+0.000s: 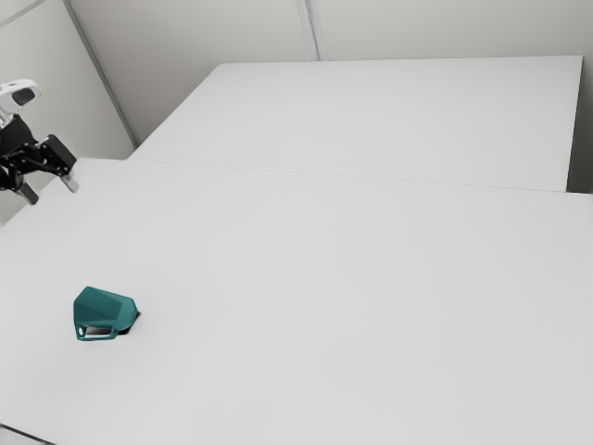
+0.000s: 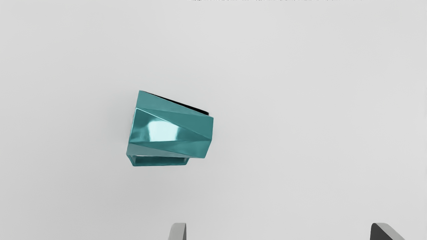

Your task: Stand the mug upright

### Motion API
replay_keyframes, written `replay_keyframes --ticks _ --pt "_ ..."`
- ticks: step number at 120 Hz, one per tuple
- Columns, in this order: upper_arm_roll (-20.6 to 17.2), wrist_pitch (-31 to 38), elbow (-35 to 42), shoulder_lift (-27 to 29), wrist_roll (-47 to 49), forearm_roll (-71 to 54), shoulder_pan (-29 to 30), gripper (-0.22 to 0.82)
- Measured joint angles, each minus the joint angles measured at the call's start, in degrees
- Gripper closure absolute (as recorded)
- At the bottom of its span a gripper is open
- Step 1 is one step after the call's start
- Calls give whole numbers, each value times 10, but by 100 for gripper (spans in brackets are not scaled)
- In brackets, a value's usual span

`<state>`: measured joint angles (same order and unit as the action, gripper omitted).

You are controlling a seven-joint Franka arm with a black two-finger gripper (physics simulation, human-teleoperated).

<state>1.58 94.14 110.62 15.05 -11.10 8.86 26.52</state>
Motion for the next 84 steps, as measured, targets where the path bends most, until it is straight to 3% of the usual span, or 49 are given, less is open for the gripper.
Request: replay_keyframes --ticks 39,84 --pt "1 84 96 6 -158 123 110 0" --pt "1 116 171 1 -326 216 187 0"
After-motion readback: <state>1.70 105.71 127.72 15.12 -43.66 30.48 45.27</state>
